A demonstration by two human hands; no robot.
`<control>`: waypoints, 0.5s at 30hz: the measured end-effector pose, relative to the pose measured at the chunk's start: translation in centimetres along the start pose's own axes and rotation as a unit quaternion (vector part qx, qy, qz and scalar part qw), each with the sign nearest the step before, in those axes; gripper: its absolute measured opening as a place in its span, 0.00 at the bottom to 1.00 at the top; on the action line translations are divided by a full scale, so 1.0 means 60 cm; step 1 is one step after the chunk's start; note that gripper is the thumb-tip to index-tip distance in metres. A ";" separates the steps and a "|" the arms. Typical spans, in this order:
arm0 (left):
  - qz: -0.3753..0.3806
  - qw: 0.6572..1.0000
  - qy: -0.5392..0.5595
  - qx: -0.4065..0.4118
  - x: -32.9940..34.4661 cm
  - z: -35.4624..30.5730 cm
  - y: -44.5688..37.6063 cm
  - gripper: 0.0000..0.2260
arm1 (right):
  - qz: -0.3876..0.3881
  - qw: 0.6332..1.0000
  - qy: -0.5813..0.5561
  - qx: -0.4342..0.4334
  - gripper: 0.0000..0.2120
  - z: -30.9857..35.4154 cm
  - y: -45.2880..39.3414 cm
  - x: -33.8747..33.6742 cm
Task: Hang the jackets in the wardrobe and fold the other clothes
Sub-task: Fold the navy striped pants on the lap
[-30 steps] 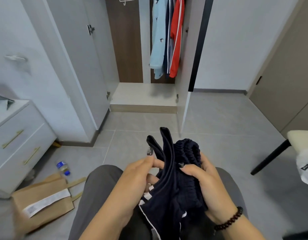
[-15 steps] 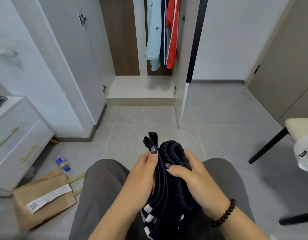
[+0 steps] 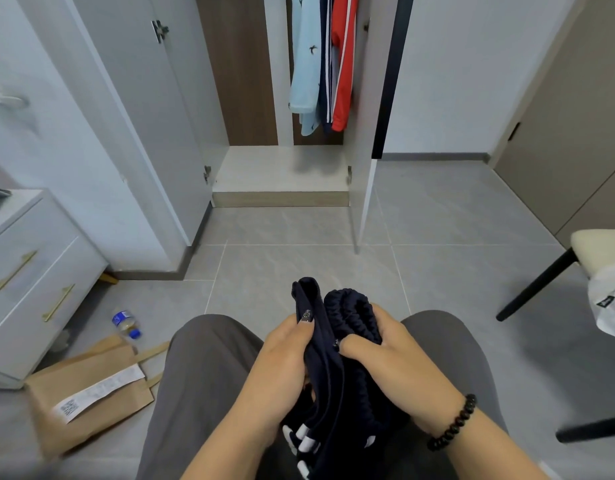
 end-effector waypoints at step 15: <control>-0.003 0.995 0.080 0.052 0.007 -0.004 0.007 0.19 | -0.001 1.000 -0.022 0.007 0.16 -0.002 -0.003 -0.002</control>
Point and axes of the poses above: each hand's wrist, its own y-axis away from the middle knuckle, its own x-axis out of the palm, z = x × y, the point moved 3 cm from there along -y, towards the middle knuckle, and after that the axes turned 5 degrees about x, right-handed, at the moved point
